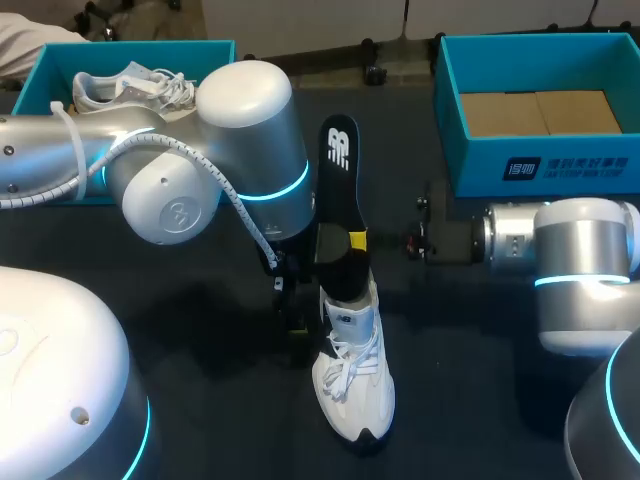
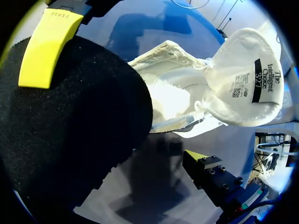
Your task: Take the shoe out of the shoebox, open the shoe tongue, remove and reinsert the insole, then place the shoe into the shoebox
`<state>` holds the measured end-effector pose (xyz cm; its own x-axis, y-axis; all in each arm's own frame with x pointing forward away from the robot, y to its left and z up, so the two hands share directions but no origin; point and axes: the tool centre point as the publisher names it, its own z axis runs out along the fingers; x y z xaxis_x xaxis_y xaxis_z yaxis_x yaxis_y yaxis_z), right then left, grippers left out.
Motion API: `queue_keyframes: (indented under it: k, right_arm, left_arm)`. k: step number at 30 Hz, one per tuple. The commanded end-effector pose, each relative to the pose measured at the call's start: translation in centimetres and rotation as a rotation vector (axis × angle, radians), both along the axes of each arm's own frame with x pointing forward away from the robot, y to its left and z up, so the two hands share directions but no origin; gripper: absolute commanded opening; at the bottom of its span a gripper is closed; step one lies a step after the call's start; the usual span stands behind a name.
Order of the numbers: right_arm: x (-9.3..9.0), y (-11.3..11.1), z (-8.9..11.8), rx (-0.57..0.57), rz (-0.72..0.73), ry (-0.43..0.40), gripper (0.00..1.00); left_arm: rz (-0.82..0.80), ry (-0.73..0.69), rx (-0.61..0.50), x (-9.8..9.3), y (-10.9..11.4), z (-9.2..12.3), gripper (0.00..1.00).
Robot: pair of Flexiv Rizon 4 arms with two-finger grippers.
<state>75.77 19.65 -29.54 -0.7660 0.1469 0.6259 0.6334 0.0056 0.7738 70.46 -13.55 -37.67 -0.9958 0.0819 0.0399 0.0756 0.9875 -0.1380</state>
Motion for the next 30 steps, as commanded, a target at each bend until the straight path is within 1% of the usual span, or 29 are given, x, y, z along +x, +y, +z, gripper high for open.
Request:
queue_keyframes:
  k: [1, 10, 14, 18, 27, 30]
  right_arm:
    - [0.23, -0.03, -0.32, -0.006, 0.024, 0.004, 0.00]
    - [0.30, 0.03, -0.42, -0.012, 0.022, 0.005, 0.00]
    - [0.24, -0.17, -0.45, -0.015, 0.030, -0.020, 0.00]
    - [0.12, -0.31, -0.36, -0.039, 0.037, -0.023, 0.00]
    - [-0.03, -0.62, -0.97, -0.053, 0.053, -0.038, 0.00]
    - [0.08, -0.73, -1.08, -0.067, 0.035, -0.031, 0.00]
  left_arm:
    - [0.000, -0.001, 0.002, 0.00, -0.07, -0.09, 1.00]
    - [0.000, -0.001, 0.002, 0.00, -0.07, -0.09, 1.00]
    - [0.019, -0.001, -0.012, 0.29, -0.24, -0.05, 1.00]
    - [0.024, -0.002, -0.018, 0.34, -0.20, -0.01, 1.00]
    - [0.026, -0.012, -0.020, 0.14, -0.19, 0.34, 1.00]
    - [0.026, -0.019, -0.020, 0.07, -0.17, 0.46, 1.00]
